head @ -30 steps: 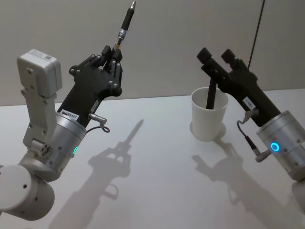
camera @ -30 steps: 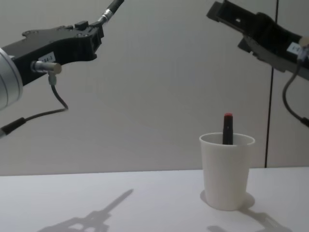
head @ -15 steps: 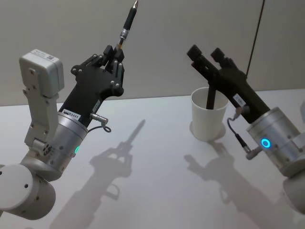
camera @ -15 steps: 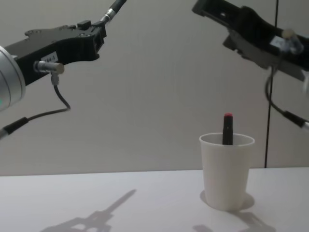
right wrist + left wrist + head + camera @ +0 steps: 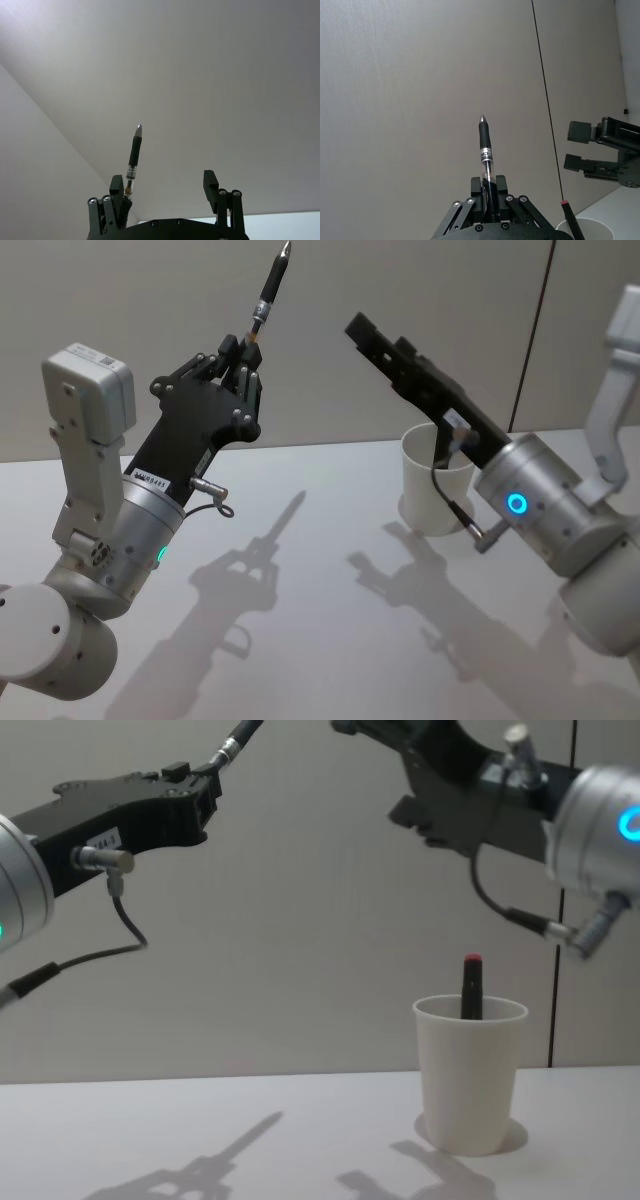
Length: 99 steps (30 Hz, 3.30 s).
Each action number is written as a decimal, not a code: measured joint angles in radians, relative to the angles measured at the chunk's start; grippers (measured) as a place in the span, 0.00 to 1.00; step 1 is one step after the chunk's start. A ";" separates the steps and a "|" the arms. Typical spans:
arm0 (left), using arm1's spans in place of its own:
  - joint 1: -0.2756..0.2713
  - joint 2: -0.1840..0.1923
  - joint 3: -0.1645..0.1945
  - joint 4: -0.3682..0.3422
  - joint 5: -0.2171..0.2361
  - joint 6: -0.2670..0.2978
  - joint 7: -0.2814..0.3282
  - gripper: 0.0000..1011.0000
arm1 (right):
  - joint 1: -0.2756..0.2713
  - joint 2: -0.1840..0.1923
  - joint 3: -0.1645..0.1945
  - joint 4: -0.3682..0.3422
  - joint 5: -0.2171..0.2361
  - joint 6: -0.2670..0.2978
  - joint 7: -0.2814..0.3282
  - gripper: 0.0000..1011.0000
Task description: Place the pen into the pen holder.
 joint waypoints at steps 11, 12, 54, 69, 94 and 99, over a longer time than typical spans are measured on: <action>0.000 0.000 0.000 0.000 0.001 0.000 -0.001 0.17 | 0.074 -0.055 -0.006 0.025 0.143 0.159 -0.108 0.99; 0.000 0.000 0.000 0.000 0.001 0.000 -0.001 0.17 | 0.083 -0.061 -0.007 0.029 0.155 0.172 -0.117 0.99; 0.020 0.030 -0.014 0.000 -0.017 -0.015 -0.110 0.17 | 0.182 -0.070 -0.038 0.100 0.245 0.303 -0.139 0.99; 0.035 0.043 -0.027 -0.010 -0.026 -0.016 -0.106 0.17 | 0.187 -0.055 -0.053 0.119 0.233 0.282 -0.083 0.99; 0.047 0.039 -0.033 -0.017 -0.043 -0.013 -0.117 0.17 | 0.199 -0.054 -0.081 0.159 0.237 0.226 -0.048 0.99; 0.048 0.037 -0.034 -0.017 -0.045 -0.015 -0.121 0.17 | 0.200 -0.054 -0.085 0.162 0.239 0.221 -0.048 0.99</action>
